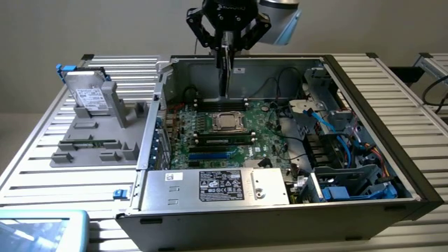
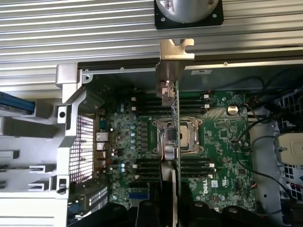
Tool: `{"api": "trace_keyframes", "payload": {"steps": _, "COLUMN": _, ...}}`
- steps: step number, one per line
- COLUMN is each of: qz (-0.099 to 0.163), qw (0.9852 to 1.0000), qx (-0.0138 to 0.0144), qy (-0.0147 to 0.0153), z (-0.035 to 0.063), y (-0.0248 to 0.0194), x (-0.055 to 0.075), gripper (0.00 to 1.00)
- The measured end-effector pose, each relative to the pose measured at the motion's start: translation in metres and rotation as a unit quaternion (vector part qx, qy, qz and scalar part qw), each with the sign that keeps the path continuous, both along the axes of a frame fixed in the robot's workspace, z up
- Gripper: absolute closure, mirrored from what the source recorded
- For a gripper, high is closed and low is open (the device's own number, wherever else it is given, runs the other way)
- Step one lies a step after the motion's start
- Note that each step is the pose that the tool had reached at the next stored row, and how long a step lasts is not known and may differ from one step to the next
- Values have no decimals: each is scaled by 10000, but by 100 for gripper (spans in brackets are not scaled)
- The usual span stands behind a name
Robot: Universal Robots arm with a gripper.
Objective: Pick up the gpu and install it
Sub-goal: 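Pick up the gpu and move the gpu toward the slot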
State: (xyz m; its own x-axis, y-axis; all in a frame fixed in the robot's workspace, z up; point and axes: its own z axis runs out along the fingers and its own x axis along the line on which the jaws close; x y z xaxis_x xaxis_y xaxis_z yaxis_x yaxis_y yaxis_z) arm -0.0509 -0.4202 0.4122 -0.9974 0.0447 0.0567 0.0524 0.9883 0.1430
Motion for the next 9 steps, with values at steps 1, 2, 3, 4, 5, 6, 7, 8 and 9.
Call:
{"api": "trace_keyframes", "payload": {"steps": 1, "qz": 1, "qw": 10000, "qx": 0, "qy": 0, "z": 0, "y": -2, "x": 29, "gripper": 72}}
{"api": "trace_keyframes", "payload": {"steps": 2, "qz": 1, "qw": 10000, "qx": 1, "qy": 0, "z": -1, "y": -5, "x": 64, "gripper": 72}}
{"api": "trace_keyframes", "payload": {"steps": 3, "qz": 1, "qw": 10000, "qx": 1, "qy": 0, "z": -1, "y": -10, "x": 101, "gripper": 72}}
{"api": "trace_keyframes", "payload": {"steps": 4, "qz": 0, "qw": 10000, "qx": 0, "qy": 0, "z": -1, "y": -16, "x": 124, "gripper": 72}}
{"api": "trace_keyframes", "payload": {"steps": 5, "qz": 0, "qw": 10000, "qx": 1, "qy": 0, "z": -1, "y": -19, "x": 146, "gripper": 72}}
{"api": "trace_keyframes", "payload": {"steps": 6, "qz": 1, "qw": 10000, "qx": 1, "qy": 0, "z": -1, "y": -20, "x": 171, "gripper": 72}}
{"api": "trace_keyframes", "payload": {"steps": 7, "qz": 0, "qw": 10000, "qx": 0, "qy": 0, "z": -1, "y": -22, "x": 191, "gripper": 72}}
{"api": "trace_keyframes", "payload": {"steps": 8, "qz": 0, "qw": 10000, "qx": 0, "qy": 0, "z": -1, "y": -23, "x": 205, "gripper": 72}}
{"api": "trace_keyframes", "payload": {"steps": 9, "qz": 1, "qw": 10000, "qx": 1, "qy": 0, "z": -2, "y": -25, "x": 223, "gripper": 72}}
